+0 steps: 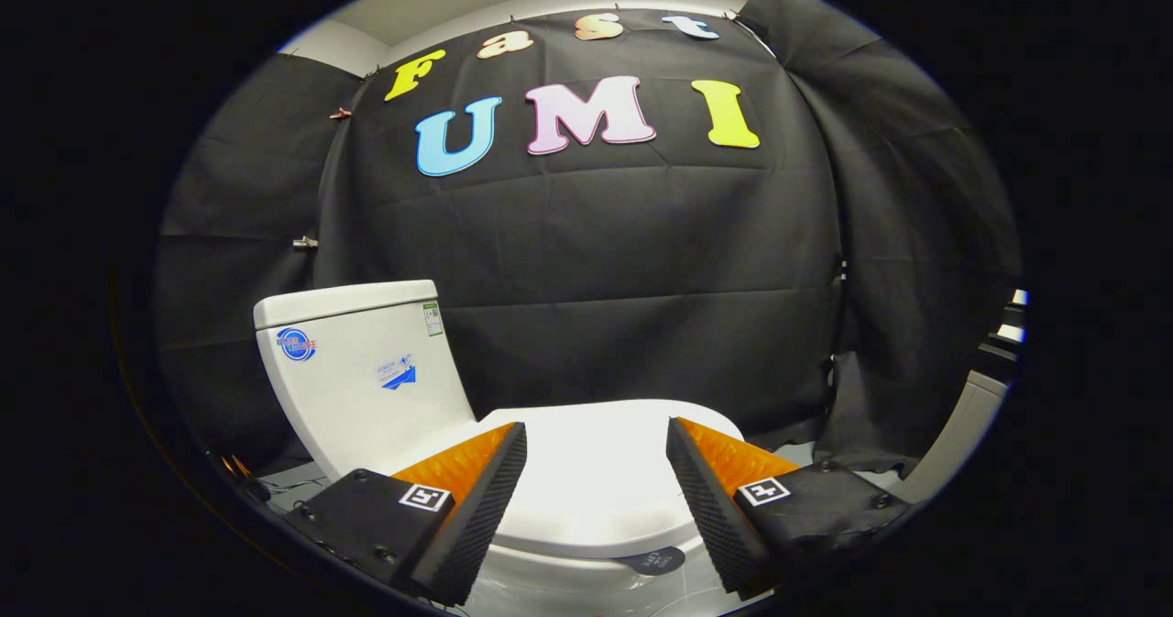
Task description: Open the toilet lid.
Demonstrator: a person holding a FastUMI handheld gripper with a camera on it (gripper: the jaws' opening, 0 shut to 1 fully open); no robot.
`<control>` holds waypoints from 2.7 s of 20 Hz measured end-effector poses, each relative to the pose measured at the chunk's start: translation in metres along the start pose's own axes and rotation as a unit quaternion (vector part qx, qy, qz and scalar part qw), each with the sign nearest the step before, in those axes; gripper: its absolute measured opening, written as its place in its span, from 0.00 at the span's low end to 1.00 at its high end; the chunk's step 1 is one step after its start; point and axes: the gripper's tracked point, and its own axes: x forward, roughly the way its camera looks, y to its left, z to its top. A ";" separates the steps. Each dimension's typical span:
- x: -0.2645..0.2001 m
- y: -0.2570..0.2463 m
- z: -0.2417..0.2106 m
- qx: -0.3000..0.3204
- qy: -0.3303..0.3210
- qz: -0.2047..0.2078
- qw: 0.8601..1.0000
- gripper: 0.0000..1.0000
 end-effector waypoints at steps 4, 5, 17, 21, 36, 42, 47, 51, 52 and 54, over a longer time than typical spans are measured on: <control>0.000 0.001 0.000 0.000 0.000 0.001 1.000 0.98; 0.000 0.002 -0.001 0.000 0.001 0.001 1.000 0.98; 0.001 -0.004 -0.015 0.003 0.029 0.001 1.000 0.98; 0.002 -0.010 -0.023 0.003 0.042 -0.003 0.999 0.98; 0.000 -0.069 -0.082 0.065 0.139 -0.071 0.986 0.98; -0.005 -0.090 -0.105 0.099 0.174 -0.100 0.975 0.98; -0.008 -0.103 -0.119 0.105 0.193 -0.113 0.969 0.99; -0.008 -0.112 -0.133 0.124 0.208 -0.124 0.962 0.99; -0.007 -0.115 -0.136 0.134 0.211 -0.127 0.960 0.99; -0.011 -0.120 -0.146 0.162 0.222 -0.132 0.953 0.99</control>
